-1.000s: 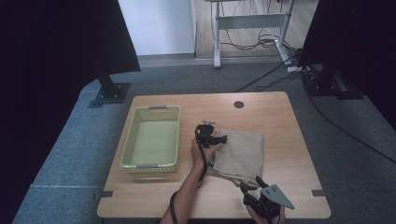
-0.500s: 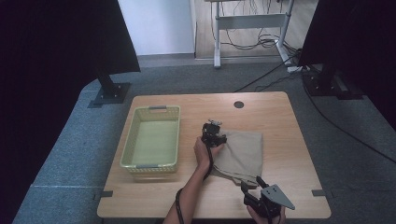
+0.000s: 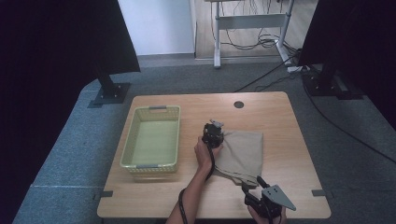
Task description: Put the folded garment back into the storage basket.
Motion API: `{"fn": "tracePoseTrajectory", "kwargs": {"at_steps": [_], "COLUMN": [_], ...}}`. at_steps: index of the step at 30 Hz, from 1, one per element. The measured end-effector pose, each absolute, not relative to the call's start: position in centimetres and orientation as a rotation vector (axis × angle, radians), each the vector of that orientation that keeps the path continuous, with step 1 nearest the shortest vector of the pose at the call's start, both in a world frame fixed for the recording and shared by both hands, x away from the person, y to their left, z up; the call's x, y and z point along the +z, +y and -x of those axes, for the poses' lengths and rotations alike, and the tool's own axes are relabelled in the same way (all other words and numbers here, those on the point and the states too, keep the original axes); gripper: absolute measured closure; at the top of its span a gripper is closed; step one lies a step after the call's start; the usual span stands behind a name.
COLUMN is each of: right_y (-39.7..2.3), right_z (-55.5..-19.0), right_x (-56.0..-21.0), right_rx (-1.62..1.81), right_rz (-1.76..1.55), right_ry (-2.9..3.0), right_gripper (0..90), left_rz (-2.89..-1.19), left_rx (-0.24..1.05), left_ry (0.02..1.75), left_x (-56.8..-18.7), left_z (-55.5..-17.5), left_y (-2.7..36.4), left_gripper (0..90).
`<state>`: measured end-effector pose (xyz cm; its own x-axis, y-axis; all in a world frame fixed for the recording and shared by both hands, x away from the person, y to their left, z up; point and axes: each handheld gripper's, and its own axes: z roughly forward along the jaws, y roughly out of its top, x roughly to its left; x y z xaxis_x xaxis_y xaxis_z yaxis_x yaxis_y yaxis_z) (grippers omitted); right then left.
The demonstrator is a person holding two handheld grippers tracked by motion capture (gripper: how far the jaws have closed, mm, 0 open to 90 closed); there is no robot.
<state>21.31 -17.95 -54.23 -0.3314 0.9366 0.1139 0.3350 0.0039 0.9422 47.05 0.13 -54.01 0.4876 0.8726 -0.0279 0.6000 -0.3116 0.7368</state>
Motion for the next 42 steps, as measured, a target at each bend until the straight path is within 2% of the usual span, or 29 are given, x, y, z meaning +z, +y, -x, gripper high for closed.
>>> {"fn": "tracePoseTrajectory", "kwargs": {"at_steps": [16, 42], "right_y": [-18.0, -18.1], "right_z": [-21.3, -21.6], "right_x": [-54.4, -54.8], "right_rx": [1.346, 1.331], "right_rz": [-1.313, -1.332], "right_ry": [1.703, 1.716], "right_gripper": [34.0, 33.3], "left_rz": [-1.969, -1.919], "left_rx": [0.457, 0.477], "left_ry": [1.177, 1.138], "left_x": [-53.1, -51.9], "left_z": [-45.9, -44.7], "left_y": [1.4, 2.7], "left_gripper": [86.1, 86.3]}}
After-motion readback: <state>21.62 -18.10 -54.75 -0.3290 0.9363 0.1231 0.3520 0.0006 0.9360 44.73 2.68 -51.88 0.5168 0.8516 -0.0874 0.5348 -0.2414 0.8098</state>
